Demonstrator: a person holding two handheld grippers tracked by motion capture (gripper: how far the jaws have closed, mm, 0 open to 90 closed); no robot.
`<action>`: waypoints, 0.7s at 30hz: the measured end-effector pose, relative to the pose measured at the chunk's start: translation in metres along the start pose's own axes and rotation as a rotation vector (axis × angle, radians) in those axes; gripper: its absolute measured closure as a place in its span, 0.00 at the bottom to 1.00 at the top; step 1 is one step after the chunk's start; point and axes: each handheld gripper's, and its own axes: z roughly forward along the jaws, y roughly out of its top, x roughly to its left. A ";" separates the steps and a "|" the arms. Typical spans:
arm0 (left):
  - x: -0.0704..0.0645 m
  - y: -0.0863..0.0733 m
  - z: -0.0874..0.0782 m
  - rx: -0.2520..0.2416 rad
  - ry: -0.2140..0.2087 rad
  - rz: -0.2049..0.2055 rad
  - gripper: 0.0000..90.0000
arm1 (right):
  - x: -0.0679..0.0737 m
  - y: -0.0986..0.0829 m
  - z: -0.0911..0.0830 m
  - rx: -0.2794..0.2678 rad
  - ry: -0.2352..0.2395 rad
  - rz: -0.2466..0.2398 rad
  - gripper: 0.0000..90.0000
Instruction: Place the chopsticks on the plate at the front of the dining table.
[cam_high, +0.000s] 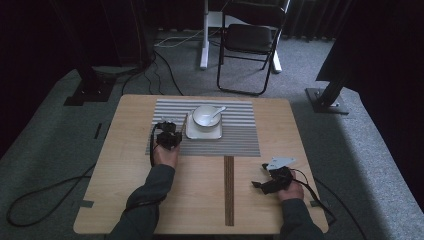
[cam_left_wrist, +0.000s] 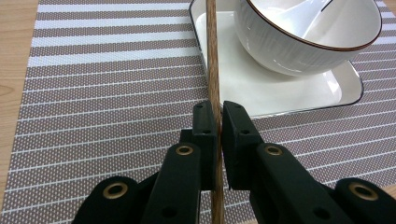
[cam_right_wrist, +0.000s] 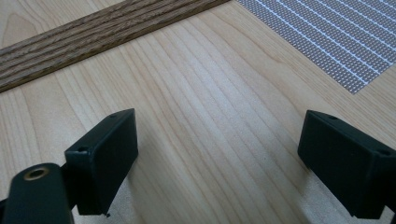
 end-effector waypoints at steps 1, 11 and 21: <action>0.000 0.000 0.000 0.001 0.000 0.000 0.94 | 0.000 0.000 0.000 0.000 0.000 0.000 0.13; -0.001 0.004 0.000 -0.003 0.001 -0.003 0.94 | 0.000 0.000 0.000 0.000 0.000 0.000 0.13; 0.000 0.009 0.001 -0.007 0.002 -0.007 0.94 | 0.000 0.000 0.000 0.000 0.000 0.000 0.13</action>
